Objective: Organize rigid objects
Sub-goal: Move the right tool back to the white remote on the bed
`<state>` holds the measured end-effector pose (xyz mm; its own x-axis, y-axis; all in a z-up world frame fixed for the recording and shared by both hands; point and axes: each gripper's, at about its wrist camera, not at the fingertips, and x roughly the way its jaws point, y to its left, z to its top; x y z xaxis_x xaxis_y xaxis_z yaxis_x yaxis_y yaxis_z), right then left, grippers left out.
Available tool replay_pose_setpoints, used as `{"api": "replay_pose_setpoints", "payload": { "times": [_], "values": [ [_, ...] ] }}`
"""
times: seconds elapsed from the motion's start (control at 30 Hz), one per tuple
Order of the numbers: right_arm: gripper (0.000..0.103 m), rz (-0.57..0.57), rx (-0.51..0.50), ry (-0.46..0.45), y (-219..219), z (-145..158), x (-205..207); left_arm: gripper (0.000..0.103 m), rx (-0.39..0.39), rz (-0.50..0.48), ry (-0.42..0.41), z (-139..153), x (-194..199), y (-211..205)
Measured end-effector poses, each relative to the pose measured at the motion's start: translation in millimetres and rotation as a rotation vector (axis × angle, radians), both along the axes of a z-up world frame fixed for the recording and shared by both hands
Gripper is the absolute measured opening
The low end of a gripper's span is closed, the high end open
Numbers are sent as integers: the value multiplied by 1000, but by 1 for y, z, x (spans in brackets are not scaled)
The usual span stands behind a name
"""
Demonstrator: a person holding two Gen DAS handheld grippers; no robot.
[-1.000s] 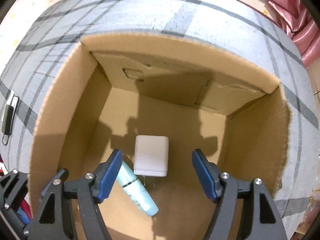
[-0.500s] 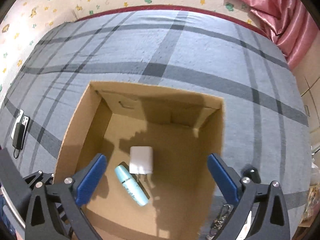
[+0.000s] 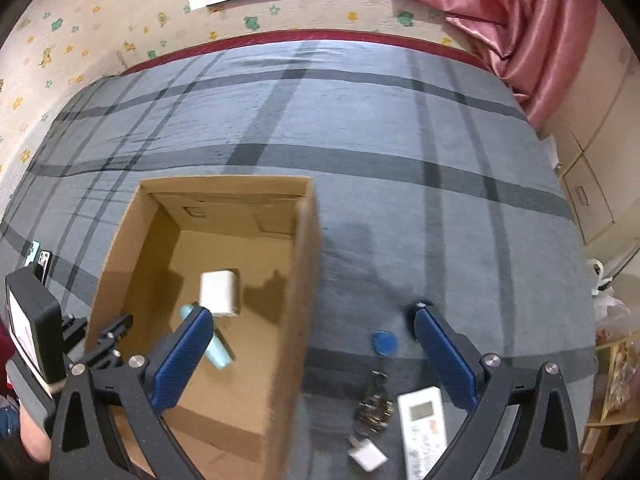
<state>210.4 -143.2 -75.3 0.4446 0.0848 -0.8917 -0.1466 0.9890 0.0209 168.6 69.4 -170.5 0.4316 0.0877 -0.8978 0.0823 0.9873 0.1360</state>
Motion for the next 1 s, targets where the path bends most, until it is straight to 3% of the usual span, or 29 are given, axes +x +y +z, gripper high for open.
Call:
{"api": "replay_pose_setpoints", "payload": {
  "times": [0.47,1.0],
  "values": [
    [103,-105,-3,0,-75,-12,-47,14,-2,0,-2,1,-1,0],
    [103,-179,1,52,-132,-81,-96,15,9,-1,-4,0,-1,-1]
  ]
}}
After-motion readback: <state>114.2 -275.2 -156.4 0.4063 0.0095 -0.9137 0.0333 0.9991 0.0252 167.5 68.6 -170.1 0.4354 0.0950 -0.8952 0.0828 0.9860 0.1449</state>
